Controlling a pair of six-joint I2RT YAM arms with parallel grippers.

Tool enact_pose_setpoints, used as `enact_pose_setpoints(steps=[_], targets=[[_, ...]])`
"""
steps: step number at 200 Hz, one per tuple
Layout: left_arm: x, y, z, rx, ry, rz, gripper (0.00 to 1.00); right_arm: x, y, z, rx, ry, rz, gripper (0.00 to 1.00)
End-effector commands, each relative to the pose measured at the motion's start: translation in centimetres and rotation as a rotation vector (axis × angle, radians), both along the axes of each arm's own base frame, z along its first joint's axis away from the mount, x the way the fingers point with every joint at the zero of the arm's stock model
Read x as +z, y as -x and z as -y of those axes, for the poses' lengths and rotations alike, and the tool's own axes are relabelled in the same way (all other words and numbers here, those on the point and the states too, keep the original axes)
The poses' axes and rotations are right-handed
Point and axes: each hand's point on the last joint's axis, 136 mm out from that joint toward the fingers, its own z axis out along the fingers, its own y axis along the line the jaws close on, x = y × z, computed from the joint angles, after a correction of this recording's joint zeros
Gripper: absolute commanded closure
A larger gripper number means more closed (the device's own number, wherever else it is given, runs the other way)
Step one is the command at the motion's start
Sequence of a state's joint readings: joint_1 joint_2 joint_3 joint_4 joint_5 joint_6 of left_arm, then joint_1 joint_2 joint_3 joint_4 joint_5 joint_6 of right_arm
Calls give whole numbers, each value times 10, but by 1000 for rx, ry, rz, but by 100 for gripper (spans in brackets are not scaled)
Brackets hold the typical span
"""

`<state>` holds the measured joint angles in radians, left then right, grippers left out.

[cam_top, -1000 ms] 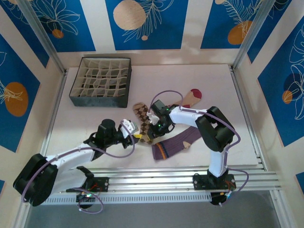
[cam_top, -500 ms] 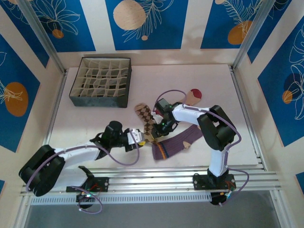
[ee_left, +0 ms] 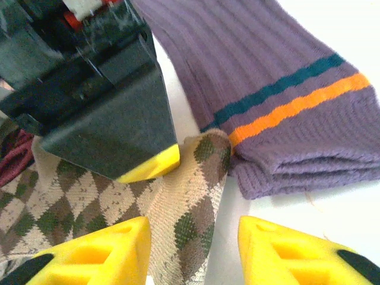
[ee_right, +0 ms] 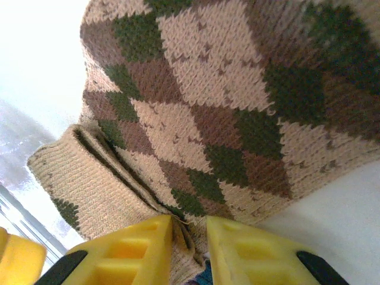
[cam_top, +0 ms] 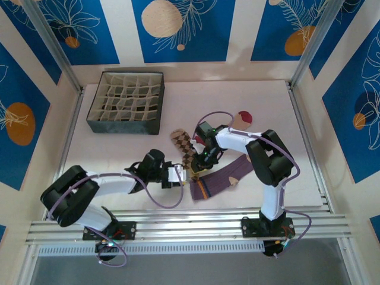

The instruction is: Roll the socks

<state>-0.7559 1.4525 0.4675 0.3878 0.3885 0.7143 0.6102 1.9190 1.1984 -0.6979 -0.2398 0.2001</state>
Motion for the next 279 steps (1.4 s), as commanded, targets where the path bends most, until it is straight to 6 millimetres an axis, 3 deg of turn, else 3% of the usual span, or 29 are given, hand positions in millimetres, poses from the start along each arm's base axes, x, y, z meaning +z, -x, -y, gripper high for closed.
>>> enact_pose_setpoints(steps=[1,43,53,73,100,126,149,225,248,279], targets=[[-3,-6,6,-21,-3,62,57,-15,9,11,13,55,-56,76],[-20,-8,9,-33,-27,48,62,-15,8,10,9,41,-74,76],[-21,-7,9,-29,-28,41,71,-14,7,10,5,37,-74,76],[-19,-5,9,-25,-28,13,100,-12,5,12,-3,33,-57,68],[-17,0,9,-3,-55,-109,100,8,-6,12,-57,-40,36,58],[-15,9,12,2,-61,-240,100,34,-18,15,-161,-184,103,57],[-19,5,12,91,-101,-379,100,51,-15,8,-190,-358,91,61],[-21,4,21,179,-79,-685,100,50,-8,1,-184,-483,69,71],[-18,0,23,199,-69,-759,100,44,-5,2,-178,-482,49,70],[-19,-12,21,267,-38,-854,100,30,-1,5,-189,-464,26,62]])
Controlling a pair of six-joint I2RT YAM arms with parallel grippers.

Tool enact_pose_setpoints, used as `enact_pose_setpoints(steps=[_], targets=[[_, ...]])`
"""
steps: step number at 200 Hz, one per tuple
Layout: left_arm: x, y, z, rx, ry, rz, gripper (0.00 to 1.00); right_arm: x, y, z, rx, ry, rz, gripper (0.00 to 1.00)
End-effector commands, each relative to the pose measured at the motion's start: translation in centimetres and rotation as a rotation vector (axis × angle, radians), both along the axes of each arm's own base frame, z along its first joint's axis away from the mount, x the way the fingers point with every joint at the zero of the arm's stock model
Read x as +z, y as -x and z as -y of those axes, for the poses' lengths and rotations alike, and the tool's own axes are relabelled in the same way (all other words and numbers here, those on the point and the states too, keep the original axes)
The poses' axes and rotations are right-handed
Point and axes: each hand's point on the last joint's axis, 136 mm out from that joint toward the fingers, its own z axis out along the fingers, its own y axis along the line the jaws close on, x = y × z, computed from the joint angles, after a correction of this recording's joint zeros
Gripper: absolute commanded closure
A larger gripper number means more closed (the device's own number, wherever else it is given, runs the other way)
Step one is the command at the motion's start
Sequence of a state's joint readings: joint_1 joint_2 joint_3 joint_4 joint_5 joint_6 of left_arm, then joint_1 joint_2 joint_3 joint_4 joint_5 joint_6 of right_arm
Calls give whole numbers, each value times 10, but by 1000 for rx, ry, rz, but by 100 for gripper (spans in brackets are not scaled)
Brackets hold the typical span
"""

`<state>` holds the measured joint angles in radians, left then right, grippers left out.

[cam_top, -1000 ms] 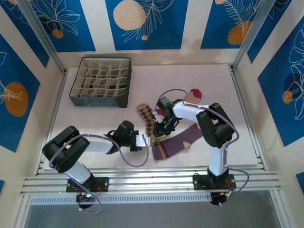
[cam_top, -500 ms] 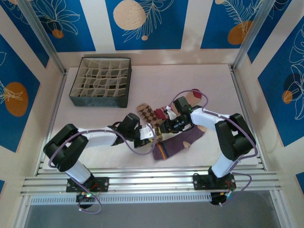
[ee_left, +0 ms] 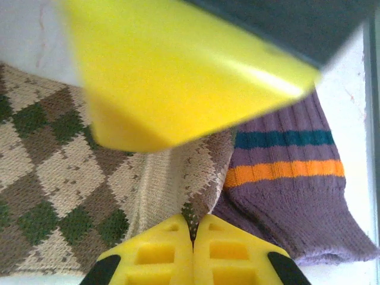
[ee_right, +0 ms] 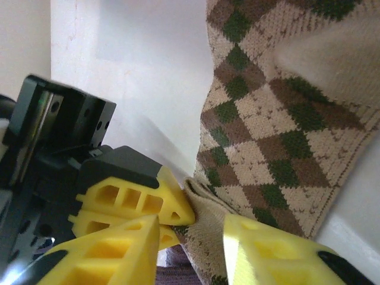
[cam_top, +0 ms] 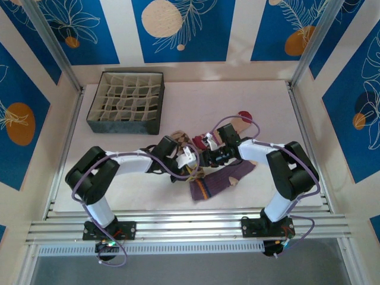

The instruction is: Roll the socks

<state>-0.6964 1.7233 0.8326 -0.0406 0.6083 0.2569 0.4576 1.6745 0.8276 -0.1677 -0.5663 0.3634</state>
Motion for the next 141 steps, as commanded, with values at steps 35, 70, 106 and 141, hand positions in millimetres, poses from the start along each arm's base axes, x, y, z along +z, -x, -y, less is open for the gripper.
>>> enact_pose_setpoints(steps=[35,70,106,141], targets=[[-1,-13,-7,145,30,-244,100,-17,12,3,5,-22,-57,62],[-7,-24,-12,213,-5,-318,100,-21,12,5,2,-3,-49,64],[-12,-35,-17,306,-17,-404,100,-27,12,6,7,44,-33,65],[-21,-38,-19,342,-41,-473,100,-29,12,1,25,88,-21,65]])
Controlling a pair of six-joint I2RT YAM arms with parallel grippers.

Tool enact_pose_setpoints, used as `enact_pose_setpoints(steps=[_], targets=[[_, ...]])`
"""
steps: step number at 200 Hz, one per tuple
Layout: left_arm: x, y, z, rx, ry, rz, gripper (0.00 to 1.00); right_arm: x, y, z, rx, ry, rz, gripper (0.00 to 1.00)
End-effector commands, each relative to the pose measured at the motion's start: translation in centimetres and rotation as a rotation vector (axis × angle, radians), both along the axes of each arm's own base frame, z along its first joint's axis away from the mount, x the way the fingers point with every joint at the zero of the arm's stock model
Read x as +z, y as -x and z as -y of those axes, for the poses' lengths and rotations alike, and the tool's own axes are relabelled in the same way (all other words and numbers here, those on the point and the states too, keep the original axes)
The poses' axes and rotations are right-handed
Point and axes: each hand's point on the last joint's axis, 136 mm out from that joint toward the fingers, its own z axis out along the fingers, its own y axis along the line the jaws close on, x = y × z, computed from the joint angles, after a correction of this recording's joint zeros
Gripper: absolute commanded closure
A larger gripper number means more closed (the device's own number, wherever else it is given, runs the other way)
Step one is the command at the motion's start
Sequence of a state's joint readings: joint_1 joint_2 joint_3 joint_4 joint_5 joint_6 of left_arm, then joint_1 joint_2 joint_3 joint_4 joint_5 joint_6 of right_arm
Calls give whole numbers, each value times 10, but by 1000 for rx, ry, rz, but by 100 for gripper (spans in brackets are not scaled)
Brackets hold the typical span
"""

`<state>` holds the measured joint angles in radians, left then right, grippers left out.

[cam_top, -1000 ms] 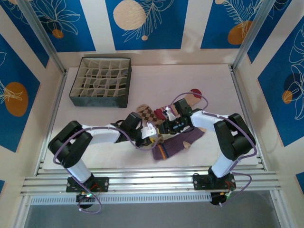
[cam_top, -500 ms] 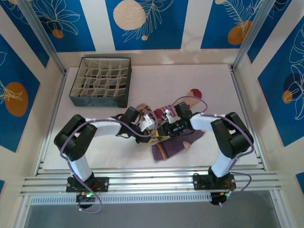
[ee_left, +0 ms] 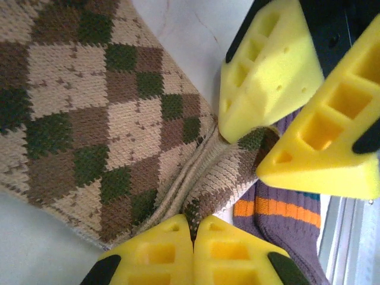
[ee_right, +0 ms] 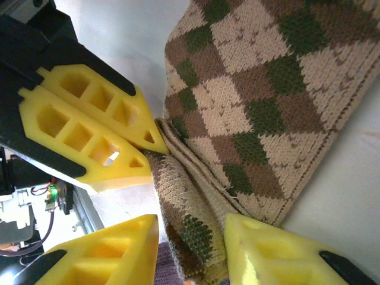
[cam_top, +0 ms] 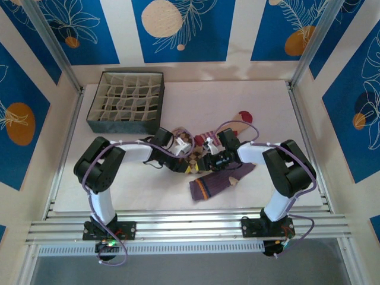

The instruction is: Roll the socks

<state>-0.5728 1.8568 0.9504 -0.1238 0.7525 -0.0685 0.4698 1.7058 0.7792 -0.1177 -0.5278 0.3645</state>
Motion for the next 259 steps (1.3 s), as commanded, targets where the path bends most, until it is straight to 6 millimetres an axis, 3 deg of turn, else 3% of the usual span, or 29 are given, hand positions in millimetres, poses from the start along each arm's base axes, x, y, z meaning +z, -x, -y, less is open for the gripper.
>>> enact_pose_setpoints(steps=[1,24,49,60,70,97,142,164,213,259], targets=[[-14,-5,-9,62,-55,-85,100,-6,4,-3,32,45,-9,65],[-16,-7,-9,77,-47,-99,100,-4,3,-8,53,69,6,66],[-14,-8,-9,73,-37,-76,100,-8,2,-5,47,124,-11,86],[-11,-10,-9,71,-22,-34,100,-12,3,0,40,170,-49,90],[-6,-13,-10,83,-6,15,91,-17,5,8,34,236,-109,93],[15,-15,-7,45,60,146,83,-26,9,24,28,360,-197,100],[53,-2,-8,-107,175,481,79,-20,5,22,19,335,-286,100],[63,4,-9,-177,167,687,78,-16,4,18,37,315,-317,100],[54,26,-3,-384,49,1171,68,-14,6,17,65,306,-391,100],[45,23,10,-447,-72,1299,72,-14,9,16,78,286,-435,100]])
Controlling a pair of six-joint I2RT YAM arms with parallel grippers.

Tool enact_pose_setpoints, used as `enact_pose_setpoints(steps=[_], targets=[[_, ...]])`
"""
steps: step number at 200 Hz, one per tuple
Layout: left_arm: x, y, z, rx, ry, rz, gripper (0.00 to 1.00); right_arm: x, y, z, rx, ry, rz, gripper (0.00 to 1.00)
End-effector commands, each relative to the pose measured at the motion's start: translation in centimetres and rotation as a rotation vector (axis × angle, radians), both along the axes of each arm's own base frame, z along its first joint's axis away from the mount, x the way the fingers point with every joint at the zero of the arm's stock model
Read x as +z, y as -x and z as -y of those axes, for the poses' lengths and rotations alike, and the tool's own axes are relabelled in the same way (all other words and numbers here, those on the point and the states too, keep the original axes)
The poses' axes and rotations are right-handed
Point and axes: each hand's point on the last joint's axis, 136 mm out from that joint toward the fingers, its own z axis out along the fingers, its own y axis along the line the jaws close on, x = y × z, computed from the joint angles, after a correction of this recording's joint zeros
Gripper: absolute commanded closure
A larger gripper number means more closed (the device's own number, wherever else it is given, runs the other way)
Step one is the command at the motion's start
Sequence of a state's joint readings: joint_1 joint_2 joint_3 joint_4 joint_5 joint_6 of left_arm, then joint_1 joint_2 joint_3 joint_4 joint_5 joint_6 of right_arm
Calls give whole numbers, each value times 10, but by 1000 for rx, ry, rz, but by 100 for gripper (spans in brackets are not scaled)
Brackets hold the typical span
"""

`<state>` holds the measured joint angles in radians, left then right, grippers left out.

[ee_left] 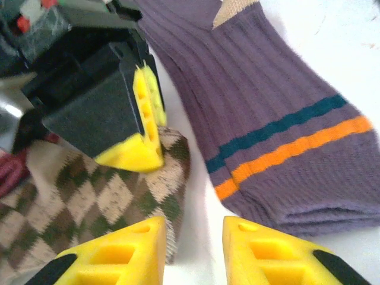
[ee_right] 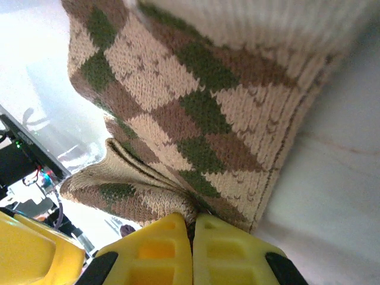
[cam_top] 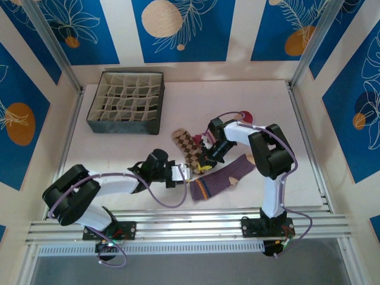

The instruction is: Roll the socks

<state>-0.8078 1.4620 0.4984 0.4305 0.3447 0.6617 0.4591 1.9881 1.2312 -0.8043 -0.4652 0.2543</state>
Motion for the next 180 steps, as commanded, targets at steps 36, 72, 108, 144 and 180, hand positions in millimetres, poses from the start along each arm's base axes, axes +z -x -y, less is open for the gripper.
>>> enact_pose_setpoints(steps=[36,72,108,144,180], targets=[[0,-28,16,64,-48,57,73,0,13,0,25,2,-77,100],[-19,-34,24,104,-62,-65,73,-1,12,-3,36,-13,-81,100],[-44,-40,21,178,-95,-211,78,0,12,-4,38,-24,-76,98],[-70,-39,11,253,-138,-353,83,14,-3,-2,-20,-68,34,70],[-79,-41,4,316,-138,-478,86,32,-19,6,-104,-109,166,64]])
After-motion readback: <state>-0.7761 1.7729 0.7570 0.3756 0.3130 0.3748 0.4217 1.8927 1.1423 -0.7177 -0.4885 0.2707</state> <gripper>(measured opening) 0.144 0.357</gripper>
